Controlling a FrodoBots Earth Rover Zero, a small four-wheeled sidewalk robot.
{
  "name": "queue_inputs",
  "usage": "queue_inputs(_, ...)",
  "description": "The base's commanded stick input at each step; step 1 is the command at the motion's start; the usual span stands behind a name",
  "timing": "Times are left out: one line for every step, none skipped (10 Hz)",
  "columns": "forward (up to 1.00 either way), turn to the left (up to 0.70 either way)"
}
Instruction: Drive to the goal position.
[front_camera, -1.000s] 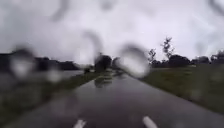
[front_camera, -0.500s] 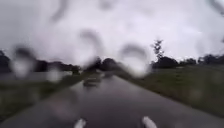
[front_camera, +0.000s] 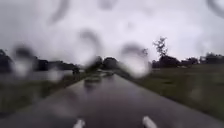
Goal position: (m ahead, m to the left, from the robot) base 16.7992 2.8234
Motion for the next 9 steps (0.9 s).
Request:
queue_inputs(0.85, 0.0)
queue_inputs(0.85, 0.0)
queue_inputs(0.85, 0.0)
queue_inputs(0.85, 0.0)
queue_inputs(0.85, 0.0)
queue_inputs(0.85, 0.0)
queue_inputs(0.85, 0.0)
queue_inputs(0.85, 0.0)
queue_inputs(0.85, 0.0)
